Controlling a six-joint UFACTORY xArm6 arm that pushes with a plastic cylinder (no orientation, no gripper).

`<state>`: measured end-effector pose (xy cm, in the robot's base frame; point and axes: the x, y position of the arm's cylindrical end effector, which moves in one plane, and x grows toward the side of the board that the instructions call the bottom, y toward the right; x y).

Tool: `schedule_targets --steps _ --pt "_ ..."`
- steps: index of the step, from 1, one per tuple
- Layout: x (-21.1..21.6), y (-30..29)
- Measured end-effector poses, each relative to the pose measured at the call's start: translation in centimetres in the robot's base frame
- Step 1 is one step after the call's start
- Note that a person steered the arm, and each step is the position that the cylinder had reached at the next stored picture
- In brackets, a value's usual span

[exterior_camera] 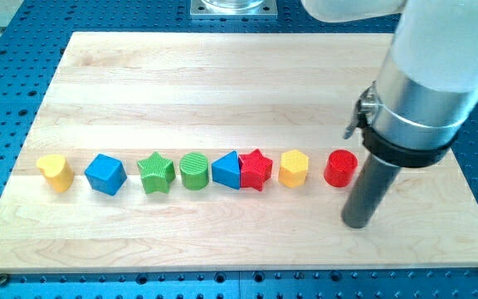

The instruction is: Move your arm to the bottom of the red star

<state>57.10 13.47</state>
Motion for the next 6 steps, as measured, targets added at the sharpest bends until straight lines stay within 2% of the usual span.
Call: schedule_targets --steps 4,5,6 --pt "1.9 -11.4" --pt "2.0 -12.6" --pt "1.9 -7.7"
